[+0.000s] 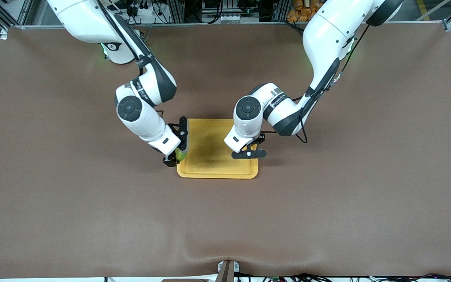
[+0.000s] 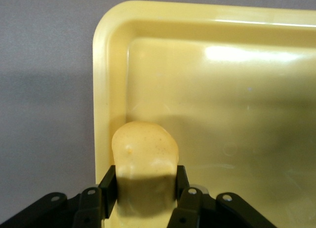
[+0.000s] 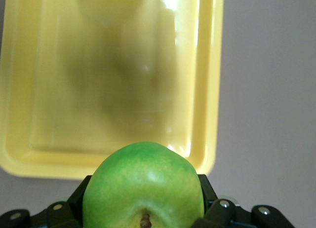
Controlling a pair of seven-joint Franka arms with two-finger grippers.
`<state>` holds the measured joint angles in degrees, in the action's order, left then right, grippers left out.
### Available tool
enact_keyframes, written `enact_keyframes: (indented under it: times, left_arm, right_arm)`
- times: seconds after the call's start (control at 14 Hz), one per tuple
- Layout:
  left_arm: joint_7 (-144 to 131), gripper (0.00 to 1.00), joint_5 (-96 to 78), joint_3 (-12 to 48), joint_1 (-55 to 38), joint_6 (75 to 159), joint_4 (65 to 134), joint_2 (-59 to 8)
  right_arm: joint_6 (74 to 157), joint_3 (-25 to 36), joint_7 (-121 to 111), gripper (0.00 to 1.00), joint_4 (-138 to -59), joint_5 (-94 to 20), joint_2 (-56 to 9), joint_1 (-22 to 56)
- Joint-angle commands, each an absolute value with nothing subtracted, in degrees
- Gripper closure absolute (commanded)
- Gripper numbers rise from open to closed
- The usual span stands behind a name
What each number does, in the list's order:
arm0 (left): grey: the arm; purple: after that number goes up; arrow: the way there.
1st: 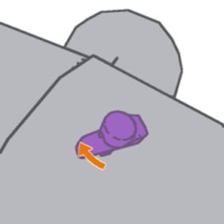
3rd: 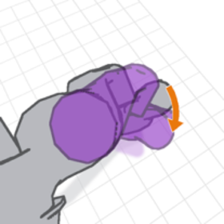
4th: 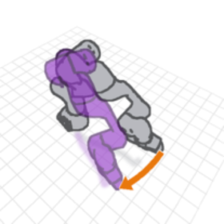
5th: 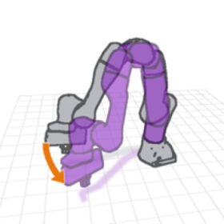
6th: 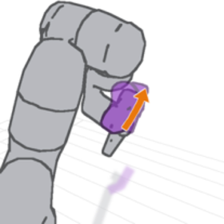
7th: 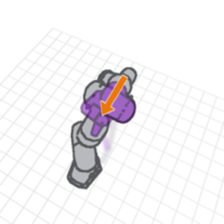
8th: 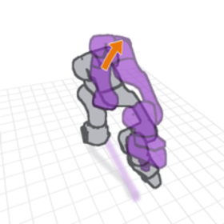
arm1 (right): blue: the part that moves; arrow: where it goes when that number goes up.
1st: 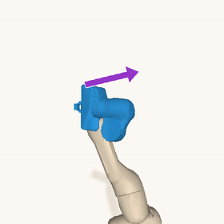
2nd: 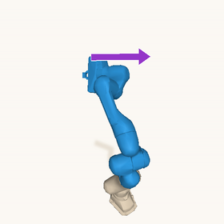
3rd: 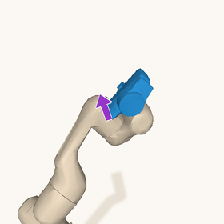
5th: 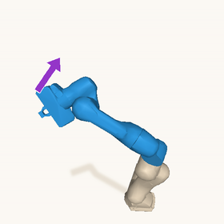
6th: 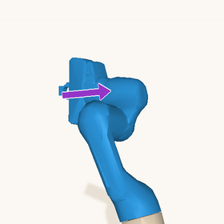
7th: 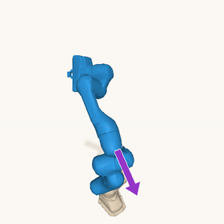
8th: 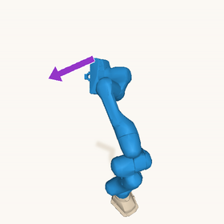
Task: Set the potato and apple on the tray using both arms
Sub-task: 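Lower the potato into the tray and open the left gripper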
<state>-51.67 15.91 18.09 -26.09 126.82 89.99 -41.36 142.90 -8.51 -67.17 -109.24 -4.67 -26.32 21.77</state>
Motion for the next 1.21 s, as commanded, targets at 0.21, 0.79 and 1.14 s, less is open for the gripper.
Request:
enact_keyframes:
  times: [0.21,0.79,1.14]
  left_arm:
    - [-51.3,1.0,19.0,17.5,-27.6,129.5,88.1,-44.3]
    - [-51.5,0.0,21.1,17.3,-27.1,130.4,88.1,-44.3]
    - [-51.8,0.0,20.5,17.5,-23.4,128.9,86.7,-40.9]
  right_arm:
    - [148.3,-8.1,-65.3,1.0,-111.3,-5.0,-28.3,24.4]
    - [153.3,-8.1,-65.3,1.0,-111.5,-5.1,-31.8,26.0]
    - [154.2,-8.1,-65.3,1.0,-111.7,-5.1,-32.6,26.5]
